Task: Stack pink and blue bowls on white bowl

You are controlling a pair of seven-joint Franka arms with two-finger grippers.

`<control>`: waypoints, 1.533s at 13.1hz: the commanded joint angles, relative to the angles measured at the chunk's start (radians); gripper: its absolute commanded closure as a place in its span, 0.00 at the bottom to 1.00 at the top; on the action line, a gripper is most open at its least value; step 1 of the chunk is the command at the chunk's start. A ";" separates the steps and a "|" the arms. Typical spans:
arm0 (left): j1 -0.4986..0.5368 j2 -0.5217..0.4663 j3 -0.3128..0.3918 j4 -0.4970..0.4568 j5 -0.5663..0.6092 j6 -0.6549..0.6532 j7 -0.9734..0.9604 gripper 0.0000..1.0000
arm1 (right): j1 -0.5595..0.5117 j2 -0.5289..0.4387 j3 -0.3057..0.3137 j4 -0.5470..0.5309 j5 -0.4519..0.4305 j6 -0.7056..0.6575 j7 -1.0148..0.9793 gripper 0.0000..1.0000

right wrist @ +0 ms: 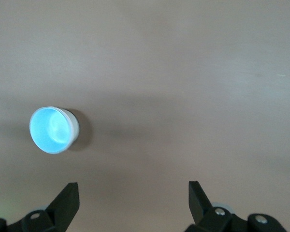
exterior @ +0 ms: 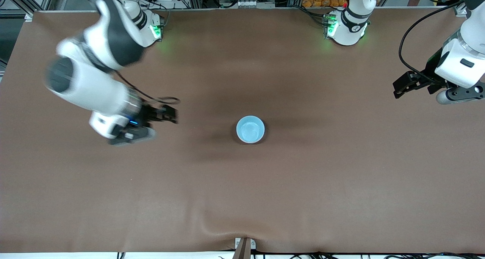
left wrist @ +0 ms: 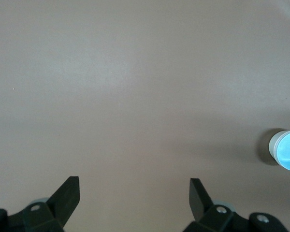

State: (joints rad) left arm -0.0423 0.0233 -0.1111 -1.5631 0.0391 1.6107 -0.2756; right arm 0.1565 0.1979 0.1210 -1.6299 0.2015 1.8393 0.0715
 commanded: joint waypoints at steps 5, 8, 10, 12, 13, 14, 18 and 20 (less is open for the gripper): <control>0.009 -0.062 -0.001 -0.012 -0.018 -0.067 0.016 0.00 | -0.152 -0.201 0.022 0.036 -0.269 -0.311 -0.075 0.00; 0.010 -0.080 -0.001 -0.032 -0.019 -0.081 0.019 0.00 | -0.144 -0.195 0.023 0.067 -0.267 -0.313 0.002 0.00; 0.010 -0.091 -0.001 -0.057 -0.018 -0.072 0.024 0.00 | -0.158 -0.186 0.020 0.087 -0.258 -0.305 -0.012 0.00; 0.010 -0.094 -0.001 -0.060 -0.018 -0.074 0.026 0.00 | -0.160 -0.184 0.022 0.088 -0.258 -0.304 -0.012 0.00; 0.010 -0.100 -0.001 -0.060 -0.018 -0.074 0.027 0.00 | -0.160 -0.184 0.022 0.088 -0.258 -0.304 -0.013 0.00; 0.010 -0.105 -0.001 -0.061 -0.018 -0.077 0.029 0.00 | -0.160 -0.184 0.020 0.088 -0.258 -0.305 -0.013 0.00; 0.009 -0.126 -0.002 -0.083 -0.018 -0.086 0.044 0.00 | -0.158 -0.180 0.022 0.088 -0.260 -0.304 -0.015 0.00; 0.007 -0.135 -0.002 -0.094 -0.018 -0.087 0.044 0.00 | -0.157 -0.178 0.022 0.090 -0.260 -0.304 -0.015 0.00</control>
State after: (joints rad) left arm -0.0409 -0.0734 -0.1111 -1.6181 0.0391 1.5270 -0.2541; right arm 0.0037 0.0053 0.1342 -1.5668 -0.0397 1.5462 0.0453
